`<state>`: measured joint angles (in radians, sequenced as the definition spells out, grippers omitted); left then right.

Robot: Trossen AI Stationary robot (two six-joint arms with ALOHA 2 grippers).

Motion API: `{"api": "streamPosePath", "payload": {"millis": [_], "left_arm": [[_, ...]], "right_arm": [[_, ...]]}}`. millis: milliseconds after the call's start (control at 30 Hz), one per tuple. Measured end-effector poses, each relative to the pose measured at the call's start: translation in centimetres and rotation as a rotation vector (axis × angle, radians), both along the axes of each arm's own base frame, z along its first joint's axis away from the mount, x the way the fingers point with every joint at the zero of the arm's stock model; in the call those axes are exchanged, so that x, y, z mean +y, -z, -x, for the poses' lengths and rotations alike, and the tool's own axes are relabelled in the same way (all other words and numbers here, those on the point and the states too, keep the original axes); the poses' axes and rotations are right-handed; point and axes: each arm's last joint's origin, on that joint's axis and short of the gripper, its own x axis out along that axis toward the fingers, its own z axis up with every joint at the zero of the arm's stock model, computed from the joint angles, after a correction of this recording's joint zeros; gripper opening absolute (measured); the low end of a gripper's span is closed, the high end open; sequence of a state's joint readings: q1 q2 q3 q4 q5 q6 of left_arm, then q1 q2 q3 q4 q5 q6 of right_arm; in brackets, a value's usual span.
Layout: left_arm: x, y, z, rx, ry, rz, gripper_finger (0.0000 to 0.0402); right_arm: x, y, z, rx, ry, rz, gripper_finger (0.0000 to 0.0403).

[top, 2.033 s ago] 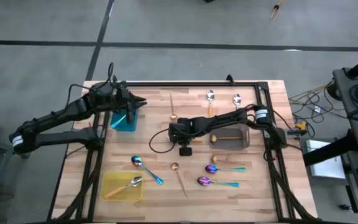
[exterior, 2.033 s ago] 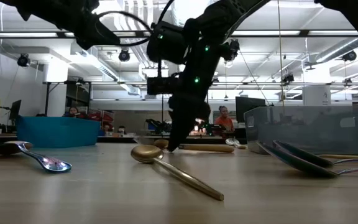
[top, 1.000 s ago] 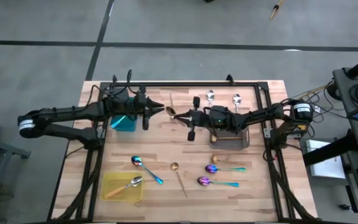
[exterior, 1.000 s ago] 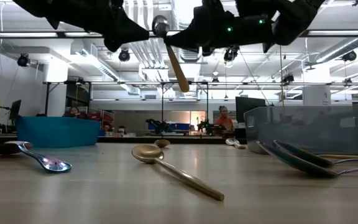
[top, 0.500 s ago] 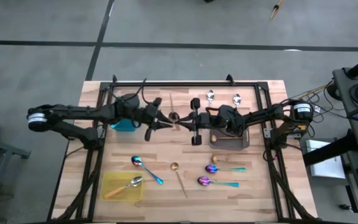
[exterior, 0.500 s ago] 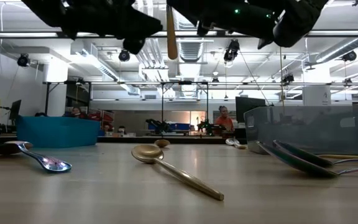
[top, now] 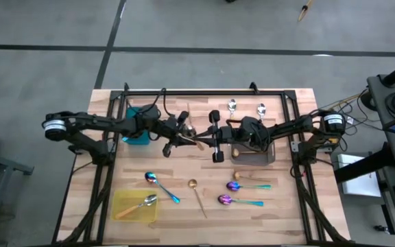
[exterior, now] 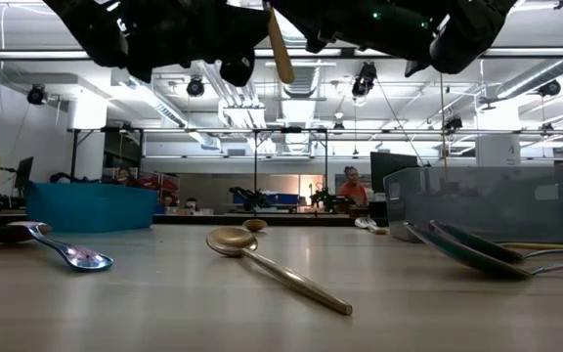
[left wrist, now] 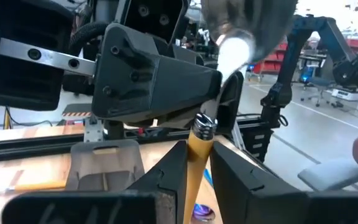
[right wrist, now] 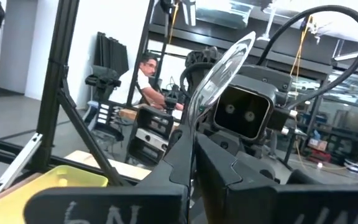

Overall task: Sort silverware by color (type)
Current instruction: Put the yellow spoon into the yellow bin

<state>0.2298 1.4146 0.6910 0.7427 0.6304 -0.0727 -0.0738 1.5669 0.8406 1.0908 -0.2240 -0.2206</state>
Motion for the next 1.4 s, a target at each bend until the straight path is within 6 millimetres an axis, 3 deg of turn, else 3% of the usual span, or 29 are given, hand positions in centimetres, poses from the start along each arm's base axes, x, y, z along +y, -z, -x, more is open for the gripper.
{"api": "streamPosePath", "payload": {"millis": [233,400,633,1400], "left_arm": [[0.07,0.40,-0.44,-0.013,0.005,0.012,0.0048],[0.15,0.33,-0.43,-0.011,-0.032,0.020,0.0013],[0.21,0.28,-0.42,-0.001,-0.068,0.046,0.0000],[0.19,0.23,-0.34,0.021,-0.070,0.114,0.0001]], "right_arm": [[-0.02,0.03,-0.01,-0.001,0.013,0.022,0.0009],[-0.09,0.02,-0.01,-0.001,0.026,0.021,0.0009],[-0.15,0.06,-0.06,0.005,0.043,0.042,0.0008],[-0.33,0.77,-0.25,0.095,0.080,0.010,0.0009]]}}
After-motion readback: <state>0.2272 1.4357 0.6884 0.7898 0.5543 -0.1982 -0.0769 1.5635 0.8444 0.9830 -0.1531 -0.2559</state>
